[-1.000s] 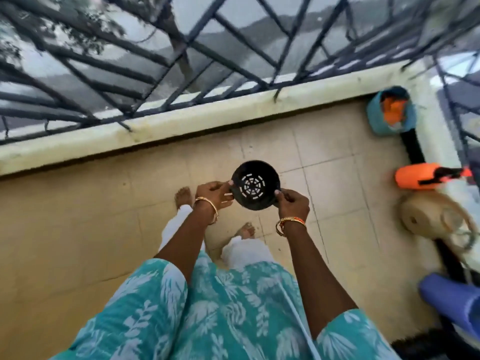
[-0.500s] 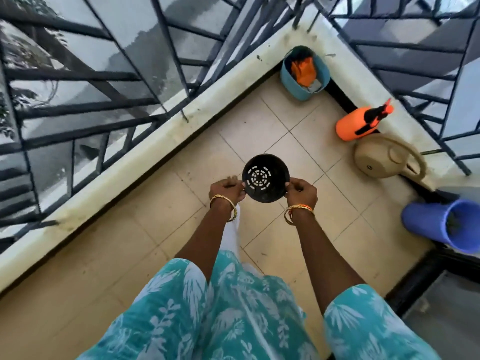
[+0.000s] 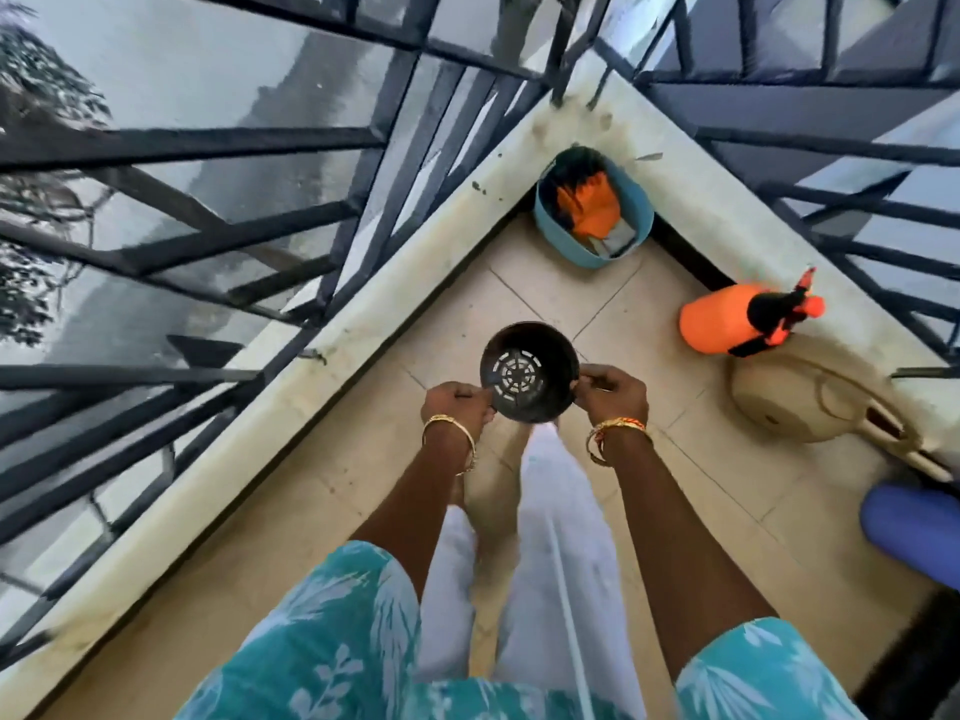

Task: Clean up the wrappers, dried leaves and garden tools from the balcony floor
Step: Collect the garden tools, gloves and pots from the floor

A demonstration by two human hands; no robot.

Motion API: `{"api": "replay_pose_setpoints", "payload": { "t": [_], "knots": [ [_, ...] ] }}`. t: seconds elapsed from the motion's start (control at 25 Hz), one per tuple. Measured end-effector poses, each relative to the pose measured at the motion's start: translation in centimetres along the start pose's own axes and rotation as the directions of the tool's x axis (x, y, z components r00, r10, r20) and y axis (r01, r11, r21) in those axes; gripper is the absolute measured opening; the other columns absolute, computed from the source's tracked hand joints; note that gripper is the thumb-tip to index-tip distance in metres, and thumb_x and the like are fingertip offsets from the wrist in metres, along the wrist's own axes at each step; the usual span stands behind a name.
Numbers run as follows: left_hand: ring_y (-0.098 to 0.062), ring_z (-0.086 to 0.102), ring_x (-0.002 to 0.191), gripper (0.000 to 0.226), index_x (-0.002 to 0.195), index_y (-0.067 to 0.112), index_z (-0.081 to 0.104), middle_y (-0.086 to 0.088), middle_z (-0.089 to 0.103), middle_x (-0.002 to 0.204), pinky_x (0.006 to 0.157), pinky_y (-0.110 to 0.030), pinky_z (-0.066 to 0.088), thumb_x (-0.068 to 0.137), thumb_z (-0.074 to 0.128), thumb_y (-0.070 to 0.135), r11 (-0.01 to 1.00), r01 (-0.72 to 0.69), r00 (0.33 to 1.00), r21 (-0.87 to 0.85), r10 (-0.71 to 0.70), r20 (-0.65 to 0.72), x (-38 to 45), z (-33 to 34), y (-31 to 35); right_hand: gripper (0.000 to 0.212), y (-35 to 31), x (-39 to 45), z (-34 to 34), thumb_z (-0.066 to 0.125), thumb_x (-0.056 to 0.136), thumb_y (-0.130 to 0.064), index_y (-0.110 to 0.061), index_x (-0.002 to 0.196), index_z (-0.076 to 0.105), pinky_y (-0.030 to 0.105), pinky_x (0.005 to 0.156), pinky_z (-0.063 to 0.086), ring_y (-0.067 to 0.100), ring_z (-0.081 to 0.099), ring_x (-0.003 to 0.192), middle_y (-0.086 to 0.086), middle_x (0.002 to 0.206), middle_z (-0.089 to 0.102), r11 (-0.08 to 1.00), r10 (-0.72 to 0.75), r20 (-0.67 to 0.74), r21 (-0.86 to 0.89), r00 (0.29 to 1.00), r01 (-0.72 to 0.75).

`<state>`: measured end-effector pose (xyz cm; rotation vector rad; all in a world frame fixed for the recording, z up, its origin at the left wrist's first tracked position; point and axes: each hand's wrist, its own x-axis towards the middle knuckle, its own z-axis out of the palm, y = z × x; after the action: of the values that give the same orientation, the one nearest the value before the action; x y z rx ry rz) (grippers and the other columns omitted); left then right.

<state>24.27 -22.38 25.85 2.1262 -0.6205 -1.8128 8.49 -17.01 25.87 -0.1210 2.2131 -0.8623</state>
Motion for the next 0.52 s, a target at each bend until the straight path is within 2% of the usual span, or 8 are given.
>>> {"api": "replay_pose_setpoints", "payload": {
  "t": [0.12, 0.2, 0.28, 0.36, 0.52],
  "knots": [
    [-0.023, 0.061, 0.056, 0.03, 0.057, 0.01, 0.055, 0.003, 0.059, 0.041, 0.075, -0.038, 0.056, 0.077, 0.067, -0.008, 1.0, -0.007, 1.0, -0.023, 0.007, -0.028, 7.0, 4.3, 1.2, 0.017, -0.6, 8.8, 3.3, 0.066, 0.074, 0.01, 0.003, 0.088, 0.07, 0.028, 0.069, 0.058, 0.019, 0.057, 0.062, 0.006, 0.066, 0.062, 1.0, 0.028, 0.033, 0.009, 0.999, -0.028],
    [-0.021, 0.062, 0.054, 0.028, 0.061, 0.01, 0.055, 0.006, 0.059, 0.041, 0.072, -0.035, 0.057, 0.08, 0.066, -0.008, 1.0, 0.012, 1.0, -0.012, -0.012, -0.02, 12.3, 6.6, 1.6, 0.018, -0.3, 14.1, 5.7, 0.065, 0.073, 0.014, 0.006, 0.089, 0.068, 0.032, 0.07, 0.058, 0.023, 0.058, 0.065, 0.004, 0.065, 0.061, 0.997, 0.048, 0.087, 0.056, 0.995, -0.053],
    [-0.02, 0.061, 0.052, 0.027, 0.063, 0.008, 0.055, 0.006, 0.059, 0.041, 0.07, -0.034, 0.056, 0.082, 0.065, -0.008, 0.999, 0.039, 0.998, -0.038, -0.04, -0.042, 18.0, 9.2, 1.6, 0.018, 0.7, 19.8, 8.3, 0.067, 0.073, 0.013, 0.001, 0.087, 0.068, 0.038, 0.073, 0.057, 0.026, 0.058, 0.068, 0.006, 0.066, 0.062, 0.997, 0.044, 0.134, 0.054, 0.99, -0.051],
    [-0.023, 0.06, 0.055, 0.027, 0.063, 0.007, 0.056, 0.003, 0.06, 0.042, 0.072, -0.038, 0.056, 0.081, 0.065, -0.01, 0.997, 0.037, 0.996, -0.064, -0.042, -0.078, 22.9, 11.5, 1.5, 0.018, 1.5, 24.4, 10.5, 0.068, 0.074, 0.011, 0.0, 0.089, 0.069, 0.032, 0.068, 0.058, 0.023, 0.057, 0.062, 0.007, 0.067, 0.062, 0.999, 0.038, 0.153, 0.031, 0.988, -0.043],
    [-0.013, 0.058, 0.044, 0.026, 0.066, 0.009, 0.054, -0.007, 0.061, 0.057, 0.059, -0.028, 0.057, 0.085, 0.063, -0.008, 0.996, 0.049, 0.993, -0.08, -0.058, -0.107, 29.6, 15.8, 1.8, 0.018, 1.8, 31.5, 14.0, 0.066, 0.076, 0.011, 0.004, 0.093, 0.067, 0.02, 0.055, 0.054, 0.016, 0.053, 0.055, 0.004, 0.063, 0.058, 0.998, 0.027, 0.151, 0.045, 0.988, -0.034]
  ]
}}
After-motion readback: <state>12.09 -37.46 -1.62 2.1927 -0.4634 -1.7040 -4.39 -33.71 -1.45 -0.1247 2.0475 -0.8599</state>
